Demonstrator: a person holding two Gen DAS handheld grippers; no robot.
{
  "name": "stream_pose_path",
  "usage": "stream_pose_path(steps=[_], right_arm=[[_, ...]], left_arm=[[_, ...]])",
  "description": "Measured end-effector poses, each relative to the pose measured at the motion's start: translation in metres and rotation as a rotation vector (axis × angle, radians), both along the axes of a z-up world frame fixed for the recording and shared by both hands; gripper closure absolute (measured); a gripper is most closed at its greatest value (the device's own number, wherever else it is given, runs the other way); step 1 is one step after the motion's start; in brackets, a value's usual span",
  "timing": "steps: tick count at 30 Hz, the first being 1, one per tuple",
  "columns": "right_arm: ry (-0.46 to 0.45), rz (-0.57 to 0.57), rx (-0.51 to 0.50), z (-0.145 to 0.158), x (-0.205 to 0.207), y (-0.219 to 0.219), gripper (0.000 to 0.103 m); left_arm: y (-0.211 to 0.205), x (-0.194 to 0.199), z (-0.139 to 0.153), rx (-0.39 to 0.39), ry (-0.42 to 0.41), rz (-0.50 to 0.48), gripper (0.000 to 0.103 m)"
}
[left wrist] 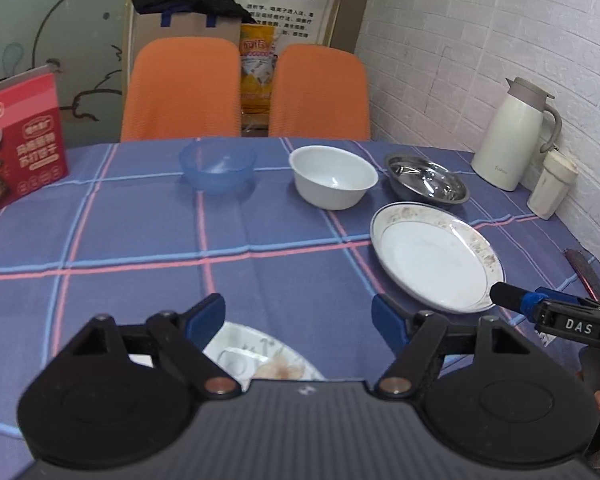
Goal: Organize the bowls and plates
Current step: 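Move the left gripper to the gold-rimmed plate and grasp its rim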
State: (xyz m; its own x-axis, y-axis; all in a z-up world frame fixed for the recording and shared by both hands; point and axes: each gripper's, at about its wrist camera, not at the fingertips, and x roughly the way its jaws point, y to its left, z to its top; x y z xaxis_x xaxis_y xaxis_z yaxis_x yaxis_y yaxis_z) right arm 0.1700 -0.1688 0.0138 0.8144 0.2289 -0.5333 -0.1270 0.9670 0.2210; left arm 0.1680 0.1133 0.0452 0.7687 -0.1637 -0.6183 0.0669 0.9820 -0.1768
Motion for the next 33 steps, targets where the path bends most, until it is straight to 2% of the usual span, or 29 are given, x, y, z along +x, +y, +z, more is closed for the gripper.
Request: stream_pose_path(steps=[3,7,13,18,21,26,28,30,33], right_arm=[[0.042,-0.021,-0.014,-0.007,0.032,-0.011,0.015],[0.084,0.007,-0.05,-0.018,0.064,-0.007,0.015],[0.113,0.06,-0.05,-0.029,0.079,-0.004,0.015],[0.095,0.089,-0.098,-0.031,0.081,0.002,0.013],[0.079,0.133,-0.178,-0.034,0.081,0.009,0.013],[0.052,0.137,-0.168,-0.036,0.077,0.008,0.012],[0.053,0.159,-0.169,-0.036,0.077,0.015,0.012],[0.051,0.165,-0.178,-0.035,0.077,0.022,0.012],[0.064,0.149,-0.167,-0.033,0.08,0.023,0.013]], left_arm=[[-0.026,0.035,-0.002,0.001,0.027,-0.038,0.028],[-0.057,0.088,-0.012,0.0,0.079,-0.111,0.027],[-0.082,0.141,-0.035,0.031,0.159,-0.13,0.028],[-0.091,0.157,-0.053,0.027,0.206,-0.135,0.03],[-0.096,0.16,-0.058,0.054,0.202,-0.136,0.03],[-0.101,0.159,-0.059,0.085,0.187,-0.131,0.031],[-0.104,0.158,-0.058,0.08,0.184,-0.133,0.036],[-0.107,0.157,-0.056,0.073,0.183,-0.146,0.048],[-0.113,0.158,-0.055,0.078,0.197,-0.152,0.049]])
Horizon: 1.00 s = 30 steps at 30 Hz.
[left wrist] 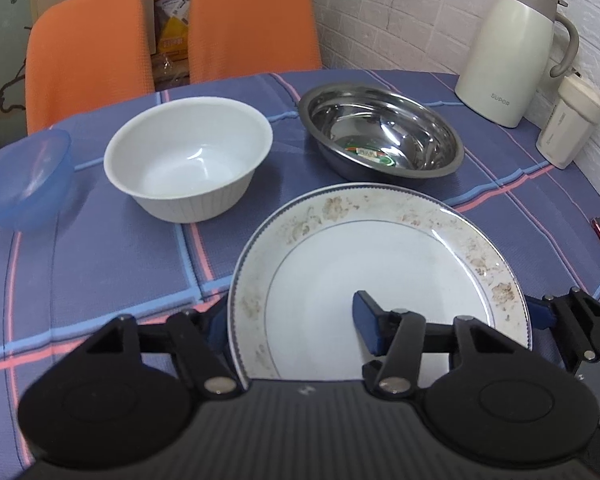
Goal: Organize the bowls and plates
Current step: 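Move the left gripper to the gold-rimmed plate and grasp its rim, then lift the gold-rimmed plate and lower it onto the plate stack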
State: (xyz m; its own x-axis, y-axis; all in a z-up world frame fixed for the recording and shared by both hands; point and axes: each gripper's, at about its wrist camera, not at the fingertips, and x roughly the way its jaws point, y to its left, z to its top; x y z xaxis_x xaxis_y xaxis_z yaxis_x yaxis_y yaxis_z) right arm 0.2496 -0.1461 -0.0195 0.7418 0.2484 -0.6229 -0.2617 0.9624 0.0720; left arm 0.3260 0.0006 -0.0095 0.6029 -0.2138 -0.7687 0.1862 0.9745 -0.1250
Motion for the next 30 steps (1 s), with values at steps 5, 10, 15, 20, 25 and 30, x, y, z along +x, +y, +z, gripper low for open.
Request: stream_pose_path(steps=[5,10,15,20,25,30], right_arm=[[-0.001,-0.029,0.062,0.006,-0.01,-0.007,0.013],[-0.029,-0.028,0.065,0.015,-0.027,-0.002,0.013],[-0.063,-0.001,0.073,0.029,-0.05,0.013,0.013],[-0.091,0.067,0.088,0.041,-0.078,0.041,0.013],[-0.102,0.156,0.11,0.047,-0.104,0.082,0.013],[-0.102,0.258,0.116,0.048,-0.13,0.124,0.013]], left_arm=[[-0.003,-0.011,0.007,0.002,0.009,-0.021,0.053],[-0.002,-0.031,0.021,0.026,-0.047,-0.017,0.053],[0.018,-0.058,0.036,0.001,-0.07,0.023,0.052],[0.055,-0.099,0.048,-0.009,-0.084,0.087,0.052],[0.102,-0.146,0.057,0.004,-0.109,0.18,0.052],[0.145,-0.194,0.06,0.023,-0.132,0.28,0.052]])
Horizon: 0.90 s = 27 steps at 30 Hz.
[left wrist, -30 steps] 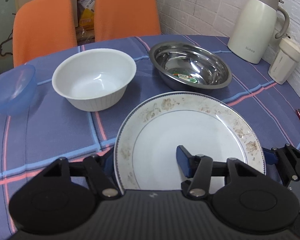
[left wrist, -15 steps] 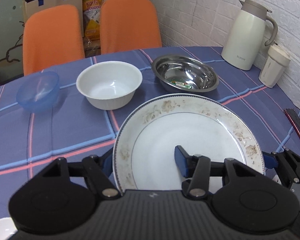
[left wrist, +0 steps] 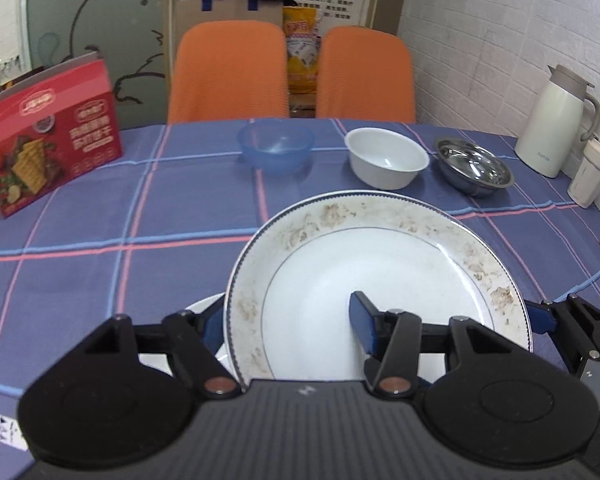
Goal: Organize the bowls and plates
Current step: 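Lift the gold-rimmed plate and lower it onto the plate stack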
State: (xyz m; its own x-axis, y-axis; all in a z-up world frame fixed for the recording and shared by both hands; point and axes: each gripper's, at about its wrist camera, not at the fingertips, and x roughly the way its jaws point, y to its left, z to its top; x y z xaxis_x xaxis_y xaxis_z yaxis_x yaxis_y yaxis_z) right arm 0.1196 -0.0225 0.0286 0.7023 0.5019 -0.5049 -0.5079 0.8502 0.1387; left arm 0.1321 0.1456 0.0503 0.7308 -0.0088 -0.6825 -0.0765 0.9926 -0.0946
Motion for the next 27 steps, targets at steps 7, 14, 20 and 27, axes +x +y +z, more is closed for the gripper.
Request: stream_pose_path(steps=[7,14,20,27], right_arm=[[0.03,0.093,-0.026,-0.01,-0.023,0.037,0.013],[0.03,0.102,-0.063,-0.023,-0.032,0.044,0.013],[0.024,0.102,-0.11,-0.031,-0.03,0.044,0.013],[-0.008,0.101,-0.081,-0.025,-0.03,0.036,0.015]], left_arm=[[0.04,-0.041,-0.017,-0.021,0.021,0.083,0.052],[0.052,-0.048,-0.036,-0.078,0.033,0.093,0.052],[0.05,-0.05,-0.044,-0.095,0.018,0.077,0.051],[0.053,-0.061,-0.029,-0.052,-0.056,0.109,0.044]])
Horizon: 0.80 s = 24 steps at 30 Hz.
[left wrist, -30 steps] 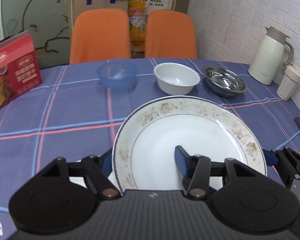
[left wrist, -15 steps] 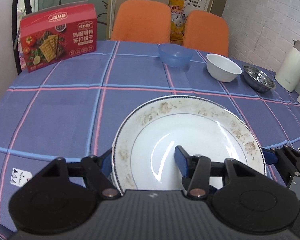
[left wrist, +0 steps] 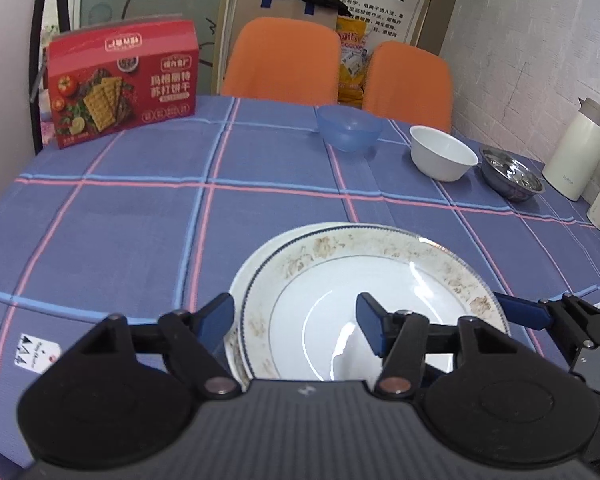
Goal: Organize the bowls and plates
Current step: 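Lift the gold-rimmed plate and lower it onto the plate stack, then move the left gripper to the steel bowl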
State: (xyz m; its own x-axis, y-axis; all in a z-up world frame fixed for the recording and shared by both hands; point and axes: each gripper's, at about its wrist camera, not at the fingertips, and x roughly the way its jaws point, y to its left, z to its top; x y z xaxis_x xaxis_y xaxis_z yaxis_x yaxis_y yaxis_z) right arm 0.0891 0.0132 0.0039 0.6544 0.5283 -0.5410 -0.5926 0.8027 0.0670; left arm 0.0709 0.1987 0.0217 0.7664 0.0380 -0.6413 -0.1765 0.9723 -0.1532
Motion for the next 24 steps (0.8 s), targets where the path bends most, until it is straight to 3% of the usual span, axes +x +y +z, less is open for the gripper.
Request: stream_pose_path(steps=[6,16,21,24], right_arm=[[-0.019,-0.028,0.052,0.011,0.0,-0.014,0.014],[0.033,-0.128,0.105,0.007,0.016,-0.058,0.014],[0.084,-0.218,0.153,0.005,0.034,-0.094,0.014],[0.161,-0.283,0.14,0.002,0.048,-0.109,0.014]], left_arm=[[-0.008,-0.005,0.019,0.04,-0.064,-0.012,0.037],[-0.045,0.006,0.031,0.074,-0.091,-0.079,0.03],[-0.069,0.02,0.035,0.094,-0.087,-0.115,0.03],[-0.082,0.032,0.037,0.106,-0.079,-0.134,0.03]])
